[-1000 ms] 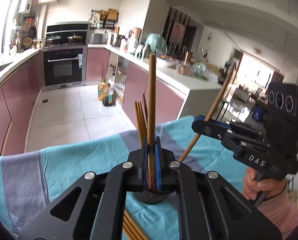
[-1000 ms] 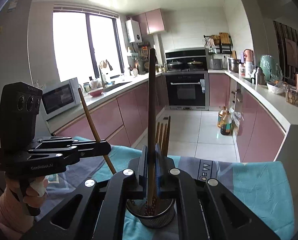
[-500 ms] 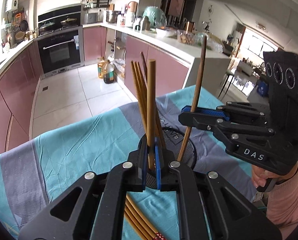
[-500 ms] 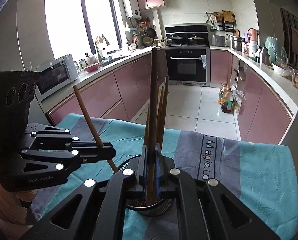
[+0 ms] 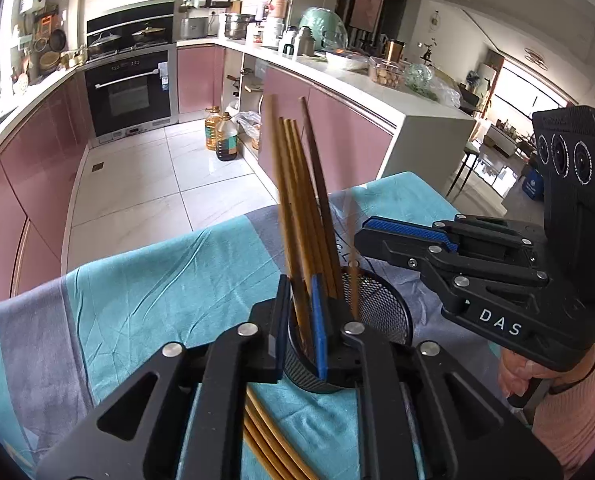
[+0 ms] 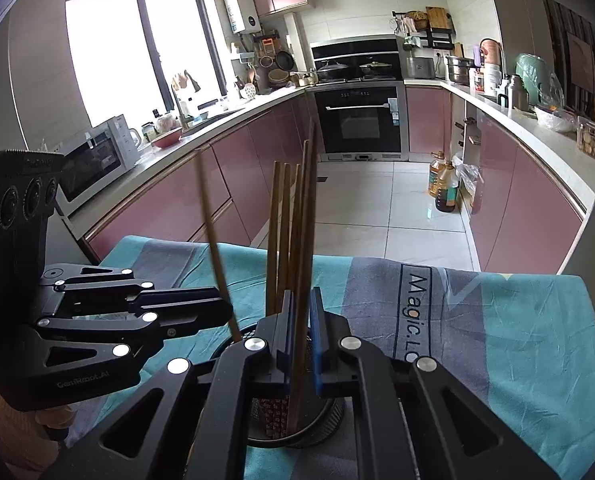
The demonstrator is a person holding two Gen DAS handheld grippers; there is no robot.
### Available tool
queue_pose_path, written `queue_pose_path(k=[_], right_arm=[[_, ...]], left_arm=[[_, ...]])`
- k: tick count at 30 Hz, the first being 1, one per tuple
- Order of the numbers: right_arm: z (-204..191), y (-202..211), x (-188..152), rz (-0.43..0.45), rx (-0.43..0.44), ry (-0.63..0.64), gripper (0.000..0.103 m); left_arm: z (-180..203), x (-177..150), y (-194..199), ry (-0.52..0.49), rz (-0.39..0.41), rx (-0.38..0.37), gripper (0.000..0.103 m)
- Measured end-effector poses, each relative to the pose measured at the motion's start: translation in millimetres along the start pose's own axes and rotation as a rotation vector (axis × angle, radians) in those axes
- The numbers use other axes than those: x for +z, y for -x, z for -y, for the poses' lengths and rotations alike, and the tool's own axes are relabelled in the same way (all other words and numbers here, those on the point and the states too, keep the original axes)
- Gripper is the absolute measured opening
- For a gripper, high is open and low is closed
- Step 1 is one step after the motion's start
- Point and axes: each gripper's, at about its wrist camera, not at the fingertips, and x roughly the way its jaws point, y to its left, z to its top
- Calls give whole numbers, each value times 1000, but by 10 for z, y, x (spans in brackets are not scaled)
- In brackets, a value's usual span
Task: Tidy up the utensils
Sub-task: 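Lower the chopsticks into the mesh cup and open both grippers, then move both open grippers back down toward the remaining chopsticks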
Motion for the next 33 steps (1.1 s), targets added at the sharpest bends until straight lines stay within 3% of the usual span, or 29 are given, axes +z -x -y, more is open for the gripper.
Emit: queue_pose_path(k=[4,10,14,20,25,33], right_arm=[[-3,4,-43,-1,9,-7,9],[-7,81,-103,12,28,-8,20],[-94,252,-185,51,68,10,33],[-367,486,-412,81,151,74,41],[-565,390,-707,14,202,92,44],[-630,-9,-1114,-132,178,53,44]], left_arm=[[-42,-61,44,11,22,10,18],[-153,-257,254,48,93,9,22],[-183,-430,483,51,167,10,33],[-274,-748,749,65,226,34,47],[-385,-1052,751,96,176,67,48],[-475,-1545,512,133,55,91,48]])
